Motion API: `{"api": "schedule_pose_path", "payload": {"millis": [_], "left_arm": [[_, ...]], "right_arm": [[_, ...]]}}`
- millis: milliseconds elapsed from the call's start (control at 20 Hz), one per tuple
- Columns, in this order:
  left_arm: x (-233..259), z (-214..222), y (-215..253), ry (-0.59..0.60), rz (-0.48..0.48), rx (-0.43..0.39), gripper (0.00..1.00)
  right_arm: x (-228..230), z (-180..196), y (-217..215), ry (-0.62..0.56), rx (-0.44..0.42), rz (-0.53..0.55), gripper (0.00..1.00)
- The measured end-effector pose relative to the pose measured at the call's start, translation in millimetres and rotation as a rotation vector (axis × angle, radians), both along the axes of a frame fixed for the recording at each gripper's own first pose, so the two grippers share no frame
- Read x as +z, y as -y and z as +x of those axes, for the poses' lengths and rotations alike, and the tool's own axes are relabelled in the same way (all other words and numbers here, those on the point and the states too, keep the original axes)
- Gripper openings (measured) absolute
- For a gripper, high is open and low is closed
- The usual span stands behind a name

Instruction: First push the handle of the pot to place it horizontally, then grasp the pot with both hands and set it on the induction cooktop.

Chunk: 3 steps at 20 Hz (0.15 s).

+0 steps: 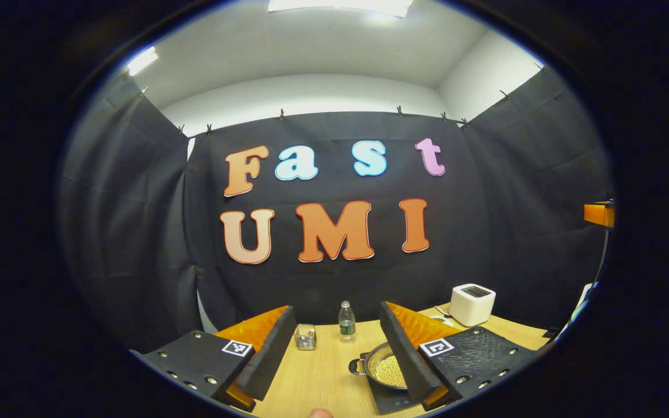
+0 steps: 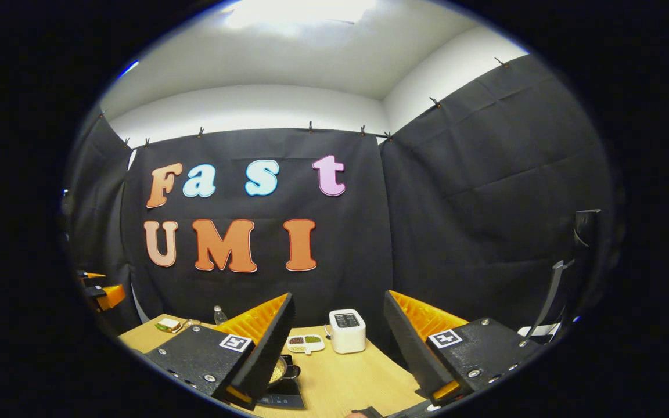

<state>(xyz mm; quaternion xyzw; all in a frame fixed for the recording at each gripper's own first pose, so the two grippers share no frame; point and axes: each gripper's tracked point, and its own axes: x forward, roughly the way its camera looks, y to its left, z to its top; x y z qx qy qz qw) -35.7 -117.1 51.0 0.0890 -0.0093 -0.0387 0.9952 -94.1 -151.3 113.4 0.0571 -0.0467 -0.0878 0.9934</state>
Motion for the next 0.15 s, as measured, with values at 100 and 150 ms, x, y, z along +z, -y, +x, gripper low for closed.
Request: {"api": "schedule_pose_path", "payload": {"millis": [100, 150], "left_arm": [[-0.8, 0.7, -8.3, -0.008, -0.007, 0.02, 0.91], [-0.5, 1.4, -12.3, -0.008, -0.008, 0.032, 0.91]], "right_arm": [[-2.0, -0.9, -1.3, 0.001, 0.008, 0.002, 0.95], [-3.2, 0.2, -6.3, 0.0, 0.02, 0.004, 0.95]]}}
